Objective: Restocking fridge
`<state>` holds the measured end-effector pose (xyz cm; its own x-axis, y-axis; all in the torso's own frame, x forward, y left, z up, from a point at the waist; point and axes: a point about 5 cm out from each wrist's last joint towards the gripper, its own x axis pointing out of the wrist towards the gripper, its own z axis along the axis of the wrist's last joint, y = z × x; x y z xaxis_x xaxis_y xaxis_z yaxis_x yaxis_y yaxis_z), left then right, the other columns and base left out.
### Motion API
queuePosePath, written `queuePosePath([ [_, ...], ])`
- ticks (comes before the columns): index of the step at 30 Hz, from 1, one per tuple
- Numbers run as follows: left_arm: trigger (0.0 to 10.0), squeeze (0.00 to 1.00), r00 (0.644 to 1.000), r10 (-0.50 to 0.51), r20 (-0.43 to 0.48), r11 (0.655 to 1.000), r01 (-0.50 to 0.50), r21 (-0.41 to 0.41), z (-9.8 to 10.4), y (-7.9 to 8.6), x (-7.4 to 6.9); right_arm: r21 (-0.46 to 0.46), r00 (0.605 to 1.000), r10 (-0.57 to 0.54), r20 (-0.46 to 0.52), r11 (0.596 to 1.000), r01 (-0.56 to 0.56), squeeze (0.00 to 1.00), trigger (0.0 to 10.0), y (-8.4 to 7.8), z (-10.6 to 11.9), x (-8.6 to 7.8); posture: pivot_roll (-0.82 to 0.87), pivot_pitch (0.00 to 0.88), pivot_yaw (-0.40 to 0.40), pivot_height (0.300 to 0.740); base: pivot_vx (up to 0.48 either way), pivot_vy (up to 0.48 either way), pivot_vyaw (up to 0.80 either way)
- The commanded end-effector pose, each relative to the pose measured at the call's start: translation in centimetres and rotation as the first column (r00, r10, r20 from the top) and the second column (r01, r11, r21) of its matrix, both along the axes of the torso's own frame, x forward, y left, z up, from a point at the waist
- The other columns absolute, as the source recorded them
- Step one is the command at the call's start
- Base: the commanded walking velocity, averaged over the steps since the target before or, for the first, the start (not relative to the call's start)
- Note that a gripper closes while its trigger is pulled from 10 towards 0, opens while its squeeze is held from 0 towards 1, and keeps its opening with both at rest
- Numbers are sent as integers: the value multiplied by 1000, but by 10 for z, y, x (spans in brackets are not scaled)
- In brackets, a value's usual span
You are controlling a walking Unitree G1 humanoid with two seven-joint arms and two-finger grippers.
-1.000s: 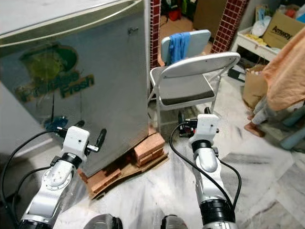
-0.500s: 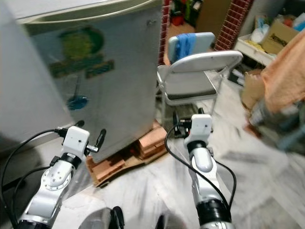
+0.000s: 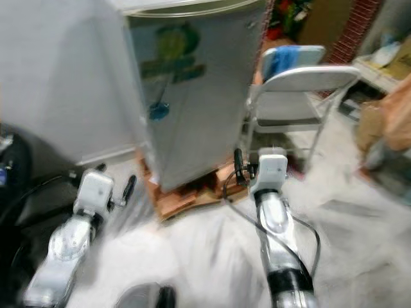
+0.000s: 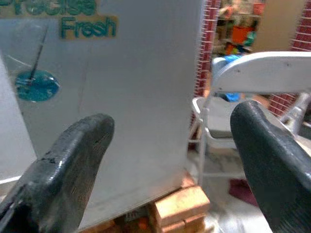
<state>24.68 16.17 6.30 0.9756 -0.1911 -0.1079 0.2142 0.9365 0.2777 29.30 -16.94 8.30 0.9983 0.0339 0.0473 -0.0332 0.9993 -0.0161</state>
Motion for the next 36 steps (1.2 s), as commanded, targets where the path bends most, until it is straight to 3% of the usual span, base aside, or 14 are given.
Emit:
queuePosePath([
  [1, 10000, 0, 1000, -3, 30, 1000, 3, 5, 8, 0, 7, 4, 1000, -11, 7, 1000, 11, 0, 10000, -5, 3, 1, 71, 39, -16, 740, 0, 480, -444],
  [23, 10000, 0, 999, 8, 47, 1000, -8, -13, 8, 1, 3, -4, 1000, -13, 1, 1000, 13, 0, 10000, -12, 5, -8, 64, 46, -26, 740, 0, 480, -738],
  [36, 10000, 0, 980, 189, 66, 982, -187, -27, 5, 25, -7, 0, 998, 57, -19, 998, -57, 0, 10000, -13, 5, -29, 88, 44, -74, 740, 0, 420, -140],
])
